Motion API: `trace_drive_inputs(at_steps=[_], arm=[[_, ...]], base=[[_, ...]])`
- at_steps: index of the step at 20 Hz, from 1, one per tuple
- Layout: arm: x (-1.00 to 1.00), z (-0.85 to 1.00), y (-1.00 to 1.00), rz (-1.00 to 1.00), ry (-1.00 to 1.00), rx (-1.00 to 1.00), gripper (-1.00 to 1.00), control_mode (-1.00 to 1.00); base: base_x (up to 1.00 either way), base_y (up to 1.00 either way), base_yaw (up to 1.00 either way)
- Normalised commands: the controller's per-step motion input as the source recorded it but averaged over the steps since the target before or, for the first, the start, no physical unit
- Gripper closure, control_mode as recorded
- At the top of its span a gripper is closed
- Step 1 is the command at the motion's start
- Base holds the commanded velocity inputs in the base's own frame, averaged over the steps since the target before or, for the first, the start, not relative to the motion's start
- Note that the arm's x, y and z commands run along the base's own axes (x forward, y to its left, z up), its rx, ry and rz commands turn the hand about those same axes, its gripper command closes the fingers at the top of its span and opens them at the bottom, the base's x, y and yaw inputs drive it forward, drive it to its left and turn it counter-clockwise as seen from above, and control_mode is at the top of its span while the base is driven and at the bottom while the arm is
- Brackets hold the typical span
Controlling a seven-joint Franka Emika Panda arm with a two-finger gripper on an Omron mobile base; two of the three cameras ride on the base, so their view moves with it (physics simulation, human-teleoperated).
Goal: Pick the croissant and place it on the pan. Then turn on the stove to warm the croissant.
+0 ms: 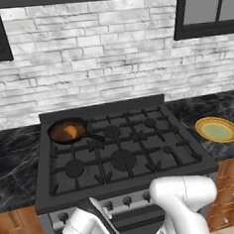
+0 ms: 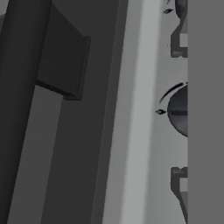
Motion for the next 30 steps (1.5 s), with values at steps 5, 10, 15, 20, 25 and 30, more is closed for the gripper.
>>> trace_drive_inputs(at_steps=[5, 10, 15, 20, 25, 30], arm=[[-0.08, 0.2, 0.02, -0.08, 0.0, 0.0, -1.0, -1.0], [-0.04, 0.08, 0.0, -0.09, 0.0, 0.0, -1.0, -1.0], [0.0, -0.2, 0.3, -0.05, -0.01, -0.03, 1.0, -1.0], [0.04, -0.24, 0.44, -0.05, 0.0, -0.04, 1.0, -1.0], [0.0, 0.0, 0.17, -0.05, 0.0, 0.0, 1.0, -1.0], [0.0, 0.0, 0.07, -0.01, 0.0, 0.0, 1.0, -1.0]], base=[[0.0, 0.0, 0.0], [0.0, 0.0, 0.0], [0.0, 0.0, 0.0], [0.0, 0.0, 0.0], [0.0, 0.0, 0.0], [0.0, 0.0, 0.0]])
